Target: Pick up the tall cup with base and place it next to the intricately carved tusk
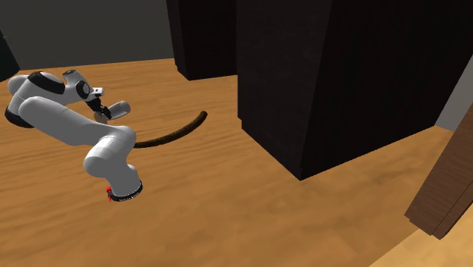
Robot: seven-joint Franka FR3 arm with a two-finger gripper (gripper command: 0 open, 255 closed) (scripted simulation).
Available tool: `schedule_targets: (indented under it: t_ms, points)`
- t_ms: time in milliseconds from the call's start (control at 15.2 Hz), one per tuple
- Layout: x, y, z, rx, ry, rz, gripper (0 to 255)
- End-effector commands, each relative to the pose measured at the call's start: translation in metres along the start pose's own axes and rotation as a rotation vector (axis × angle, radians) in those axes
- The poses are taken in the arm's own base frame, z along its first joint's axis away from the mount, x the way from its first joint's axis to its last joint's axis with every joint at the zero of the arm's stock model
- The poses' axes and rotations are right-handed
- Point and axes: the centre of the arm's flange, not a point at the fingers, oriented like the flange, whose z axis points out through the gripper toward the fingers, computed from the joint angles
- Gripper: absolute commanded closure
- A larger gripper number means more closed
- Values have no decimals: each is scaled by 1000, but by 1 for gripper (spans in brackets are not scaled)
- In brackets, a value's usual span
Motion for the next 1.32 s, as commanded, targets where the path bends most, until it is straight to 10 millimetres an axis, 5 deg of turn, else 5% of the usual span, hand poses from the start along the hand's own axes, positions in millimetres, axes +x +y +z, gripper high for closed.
schedule_targets:
  t_ms: [0,462,528,858,1122,1254]
  points:
    - [-4,0,10,1,1,0,255]
    - [-4,0,10,1,1,0,255]
    - [-4,0,10,1,1,0,0]
    - [-4,0,10,1,1,0,0]
    - [-4,0,-40,1,1,0,0]
    - [-4,0,-40,1,1,0,0]
